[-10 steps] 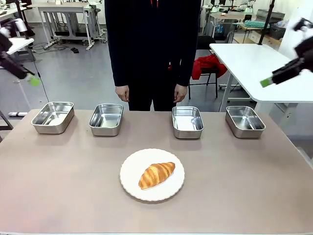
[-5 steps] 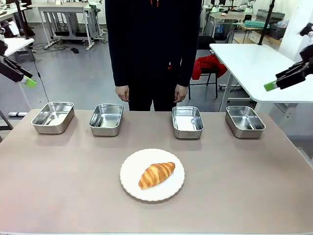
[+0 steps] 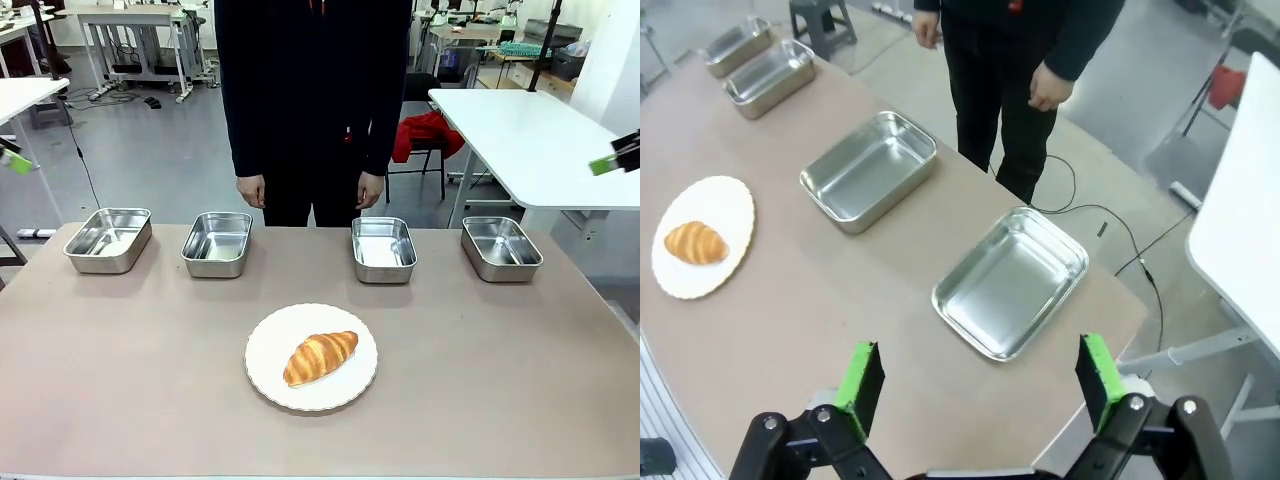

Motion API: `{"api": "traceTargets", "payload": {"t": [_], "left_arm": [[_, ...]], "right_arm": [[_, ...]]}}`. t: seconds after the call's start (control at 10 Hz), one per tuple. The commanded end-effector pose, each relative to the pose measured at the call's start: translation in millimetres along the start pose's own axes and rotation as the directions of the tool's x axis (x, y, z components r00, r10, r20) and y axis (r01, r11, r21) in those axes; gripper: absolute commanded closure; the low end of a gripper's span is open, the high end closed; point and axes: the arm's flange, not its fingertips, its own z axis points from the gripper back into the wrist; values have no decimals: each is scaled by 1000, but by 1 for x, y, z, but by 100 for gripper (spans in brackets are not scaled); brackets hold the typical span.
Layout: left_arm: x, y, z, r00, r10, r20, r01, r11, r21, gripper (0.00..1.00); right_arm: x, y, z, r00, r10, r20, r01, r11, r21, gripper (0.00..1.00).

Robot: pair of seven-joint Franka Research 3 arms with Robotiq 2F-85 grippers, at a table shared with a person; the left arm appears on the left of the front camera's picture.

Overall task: Place the bread in the container.
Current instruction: Place the Butter Roll into the Airtight Container indicated by the human.

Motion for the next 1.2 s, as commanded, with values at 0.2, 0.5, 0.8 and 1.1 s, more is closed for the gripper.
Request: {"api": "traceTargets", "payload": {"t": [0.2, 0.5, 0.8, 1.1], "left_arm": [[-27, 11, 42, 990, -6, 144, 5, 1000, 9, 0], [-35, 14, 62, 984, -39, 176, 28, 997, 66, 0], [-32, 16, 67, 972, -34, 234, 20, 998, 61, 0], [-27, 12, 72, 963, 13, 268, -32, 997, 67, 0]], "right_arm": [[-22, -33, 12, 996, -10, 84, 3, 997, 72, 0], [-29, -42, 26, 993, -8, 122, 1, 999, 54, 0], [-27, -49, 30, 989, 3, 149, -12, 998, 59, 0], [-22, -49, 38, 986, 10, 169, -20, 998, 60, 0]]}}
